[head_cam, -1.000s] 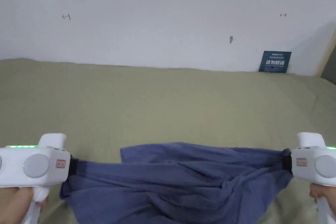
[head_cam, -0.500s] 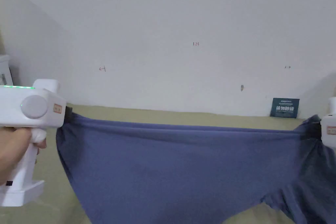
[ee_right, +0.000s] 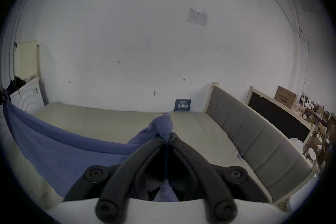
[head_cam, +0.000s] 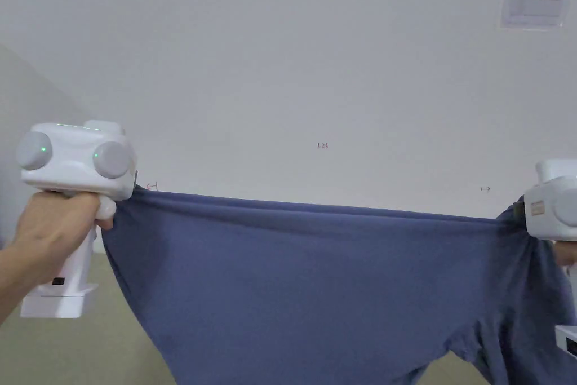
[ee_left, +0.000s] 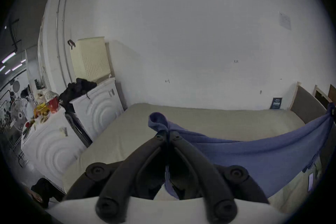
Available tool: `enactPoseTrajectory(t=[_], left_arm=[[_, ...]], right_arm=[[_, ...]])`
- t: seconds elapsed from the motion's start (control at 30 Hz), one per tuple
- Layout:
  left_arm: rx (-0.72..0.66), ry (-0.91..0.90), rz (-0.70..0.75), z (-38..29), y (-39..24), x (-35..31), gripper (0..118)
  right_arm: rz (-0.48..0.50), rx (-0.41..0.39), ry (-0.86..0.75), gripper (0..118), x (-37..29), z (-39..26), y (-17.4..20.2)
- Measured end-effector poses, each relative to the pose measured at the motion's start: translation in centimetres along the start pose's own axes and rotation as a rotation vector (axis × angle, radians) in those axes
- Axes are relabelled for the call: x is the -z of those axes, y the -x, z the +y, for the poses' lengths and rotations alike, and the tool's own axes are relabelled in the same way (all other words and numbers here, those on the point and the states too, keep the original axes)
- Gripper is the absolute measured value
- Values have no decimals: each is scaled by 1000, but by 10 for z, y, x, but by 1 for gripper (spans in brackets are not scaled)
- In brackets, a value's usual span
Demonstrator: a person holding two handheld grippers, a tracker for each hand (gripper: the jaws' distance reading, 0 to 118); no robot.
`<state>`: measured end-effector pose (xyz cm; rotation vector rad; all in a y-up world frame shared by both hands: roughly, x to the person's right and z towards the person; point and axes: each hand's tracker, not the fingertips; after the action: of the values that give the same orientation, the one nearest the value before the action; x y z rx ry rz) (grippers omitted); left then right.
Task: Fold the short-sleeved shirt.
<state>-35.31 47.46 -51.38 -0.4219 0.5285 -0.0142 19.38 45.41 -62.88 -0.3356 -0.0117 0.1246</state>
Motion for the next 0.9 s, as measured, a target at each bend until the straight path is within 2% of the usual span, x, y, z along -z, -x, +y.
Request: enactPoseTrajectory(t=[0.33, 0.5, 0.63, 0.73, 0.87, 0.9], left_arm=[[31, -32, 64, 1, -36, 96, 1], [18, 33, 32, -49, -47, 147, 1], [57, 130, 16, -113, -57, 181, 1], [77, 184, -8, -164, -60, 195, 1], [57, 238, -22, -215, -50, 189, 1], [104, 253, 7, -227, -50, 183, 1]], right_arm=[[-50, -45, -36, 1, 104, 14, 41], [-37, -50, 39, 1, 144, -45, 57], [-28, -73, 144, 1, 170, -125, 66], [-24, -70, 211, 1, 174, -181, 70], [-31, -80, 211, 1, 155, -236, 71], [-7, -67, 244, 1, 148, -244, 68]])
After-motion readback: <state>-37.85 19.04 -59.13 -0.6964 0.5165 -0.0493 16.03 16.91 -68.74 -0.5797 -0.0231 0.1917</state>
